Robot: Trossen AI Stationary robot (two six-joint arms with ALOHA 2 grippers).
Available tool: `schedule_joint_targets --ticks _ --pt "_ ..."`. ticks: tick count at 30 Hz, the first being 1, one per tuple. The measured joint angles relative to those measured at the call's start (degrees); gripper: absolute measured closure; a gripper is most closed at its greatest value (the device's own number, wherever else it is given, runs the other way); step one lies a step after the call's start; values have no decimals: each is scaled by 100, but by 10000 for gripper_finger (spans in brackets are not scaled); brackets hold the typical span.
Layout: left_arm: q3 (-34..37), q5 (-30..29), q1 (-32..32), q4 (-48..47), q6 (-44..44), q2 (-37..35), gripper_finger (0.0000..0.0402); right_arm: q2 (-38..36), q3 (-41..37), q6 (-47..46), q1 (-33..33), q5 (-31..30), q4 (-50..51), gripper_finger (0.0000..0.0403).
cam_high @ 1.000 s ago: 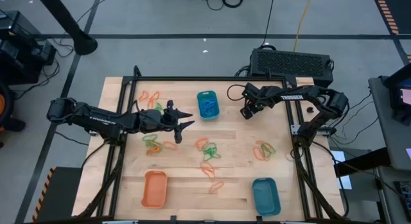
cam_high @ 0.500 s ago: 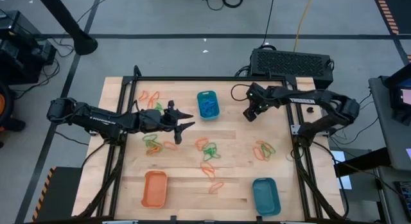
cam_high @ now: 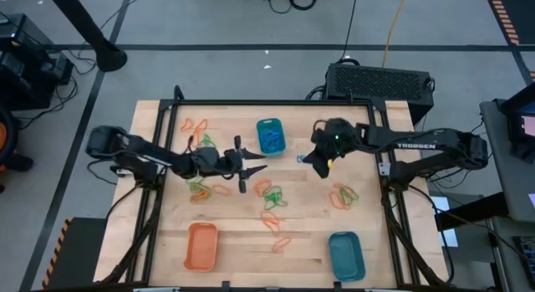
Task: Sort rubber bands into baskets
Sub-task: Put the blue rubber band into the top blue bin
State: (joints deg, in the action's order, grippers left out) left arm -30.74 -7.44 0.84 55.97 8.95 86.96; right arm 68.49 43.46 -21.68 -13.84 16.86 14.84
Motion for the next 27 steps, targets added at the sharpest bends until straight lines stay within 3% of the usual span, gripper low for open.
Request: schedule_joint_targets --ticks 3,12,27 --pt "-93 7 -2 534 116 457 256 108 0 -67 402 -2 -363 403" --pt "-823 655 110 486 692 1353 256 433 9 -169 1093 -24 -1325 402" --pt "-1240 1173 157 4 655 1630 256 737 9 -155 1245 -44 -1729 402"
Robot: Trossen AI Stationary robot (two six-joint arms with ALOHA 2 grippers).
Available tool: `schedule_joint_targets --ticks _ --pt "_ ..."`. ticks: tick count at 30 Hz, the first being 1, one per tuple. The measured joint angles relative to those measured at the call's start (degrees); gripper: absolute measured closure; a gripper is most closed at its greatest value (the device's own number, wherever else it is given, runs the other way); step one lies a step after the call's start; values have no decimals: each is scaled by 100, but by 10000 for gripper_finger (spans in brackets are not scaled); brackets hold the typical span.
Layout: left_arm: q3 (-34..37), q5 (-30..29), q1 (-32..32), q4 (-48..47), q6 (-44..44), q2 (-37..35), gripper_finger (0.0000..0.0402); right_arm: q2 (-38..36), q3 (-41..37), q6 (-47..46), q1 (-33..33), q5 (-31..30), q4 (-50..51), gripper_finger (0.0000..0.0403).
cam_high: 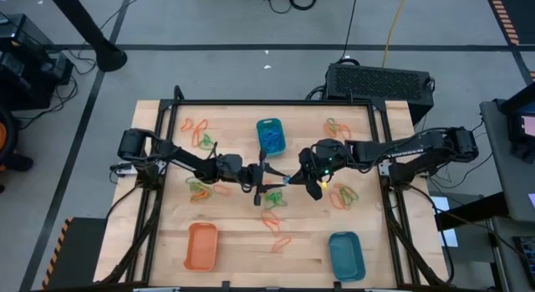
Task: Sort rubber bands into baskets
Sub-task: Put the blue rubber band into the top blue bin
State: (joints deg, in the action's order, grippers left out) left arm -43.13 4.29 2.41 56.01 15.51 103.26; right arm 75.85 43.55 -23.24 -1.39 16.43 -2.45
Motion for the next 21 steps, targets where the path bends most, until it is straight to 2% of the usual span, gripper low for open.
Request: schedule_joint_targets --ticks 13,18,21 --pt "-2 -201 -2 0 -13 -2 260 2 0 -10 0 15 -261 402" --pt "-2 -205 -2 0 -9 -4 299 2 0 -10 0 20 -252 402" --pt "-2 -207 -2 0 30 -4 347 2 0 -10 0 5 -259 403"
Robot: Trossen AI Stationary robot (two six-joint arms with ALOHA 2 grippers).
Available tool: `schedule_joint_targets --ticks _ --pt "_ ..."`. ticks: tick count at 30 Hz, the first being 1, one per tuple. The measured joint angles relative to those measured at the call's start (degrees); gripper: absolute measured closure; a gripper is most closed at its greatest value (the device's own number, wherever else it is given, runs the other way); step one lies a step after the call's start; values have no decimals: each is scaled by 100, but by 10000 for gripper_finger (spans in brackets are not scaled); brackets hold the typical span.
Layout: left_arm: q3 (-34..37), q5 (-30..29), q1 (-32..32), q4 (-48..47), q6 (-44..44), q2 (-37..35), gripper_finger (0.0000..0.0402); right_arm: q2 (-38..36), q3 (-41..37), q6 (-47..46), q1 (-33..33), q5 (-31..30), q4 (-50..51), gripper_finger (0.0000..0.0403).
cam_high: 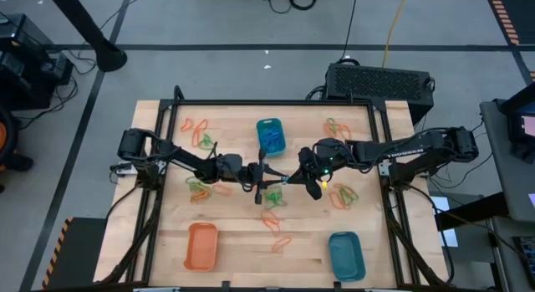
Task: Sort rubber bands into baskets
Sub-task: Put the blue rubber band into the top blue bin
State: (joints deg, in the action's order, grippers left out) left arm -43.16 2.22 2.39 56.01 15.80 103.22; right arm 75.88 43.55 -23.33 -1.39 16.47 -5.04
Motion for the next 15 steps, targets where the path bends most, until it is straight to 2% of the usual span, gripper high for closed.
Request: schedule_joint_targets --ticks 2,3,8,15 --pt "0 -15 0 0 1 0 384 -1 0 6 0 -79 -37 401" --pt "0 -18 0 2 -1 0 391 -2 0 33 0 -133 -42 398" --pt "0 -148 0 2 -34 0 396 -4 0 343 -15 -170 -39 359" --pt "2 -645 13 -98 -193 -117 398 -164 -2 1084 -150 -147 124 270"
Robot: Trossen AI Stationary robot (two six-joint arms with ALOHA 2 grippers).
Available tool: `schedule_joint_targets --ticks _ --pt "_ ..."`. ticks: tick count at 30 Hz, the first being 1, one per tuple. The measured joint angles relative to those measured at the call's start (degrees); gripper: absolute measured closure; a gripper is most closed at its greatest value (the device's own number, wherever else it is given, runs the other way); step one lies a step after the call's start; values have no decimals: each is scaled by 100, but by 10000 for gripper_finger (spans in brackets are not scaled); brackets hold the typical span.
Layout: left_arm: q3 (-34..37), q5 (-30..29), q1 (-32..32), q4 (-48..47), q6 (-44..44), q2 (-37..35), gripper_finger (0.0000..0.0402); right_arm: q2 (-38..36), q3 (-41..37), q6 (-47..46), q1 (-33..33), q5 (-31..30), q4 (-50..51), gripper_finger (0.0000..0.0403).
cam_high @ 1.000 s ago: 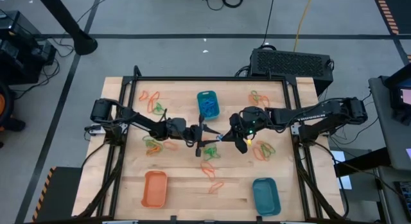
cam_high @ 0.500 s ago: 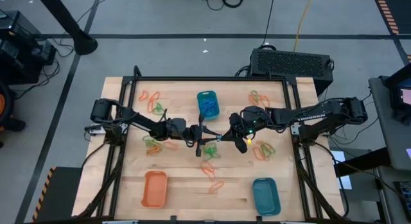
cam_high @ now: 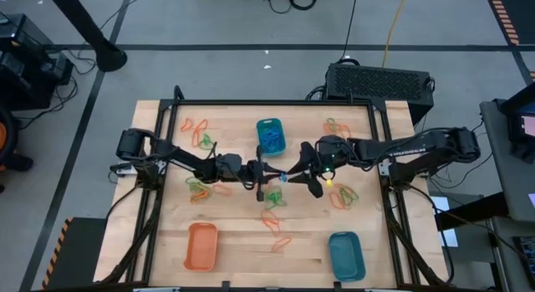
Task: Sort rubber bands into baskets
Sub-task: Put the blue rubber band into the top blue bin
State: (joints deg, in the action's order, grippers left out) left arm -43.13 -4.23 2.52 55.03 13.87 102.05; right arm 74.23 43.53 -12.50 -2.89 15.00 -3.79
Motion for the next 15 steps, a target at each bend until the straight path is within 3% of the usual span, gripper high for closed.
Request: schedule_joint_targets --ticks 5,9,12,15 --pt "-75 -707 -153 -731 -188 -569 399 -261 0 468 -159 -108 752 224" --pt "-547 -1284 -653 -2455 -404 -966 400 -372 -2 488 -100 -889 1381 211" --pt "-1048 -1194 -1219 -3979 -973 -948 400 -375 -2 534 31 -1555 1698 209" --pt "-1329 -1104 -1608 -4545 -1293 -770 401 -375 -9 549 206 -2100 1877 209"
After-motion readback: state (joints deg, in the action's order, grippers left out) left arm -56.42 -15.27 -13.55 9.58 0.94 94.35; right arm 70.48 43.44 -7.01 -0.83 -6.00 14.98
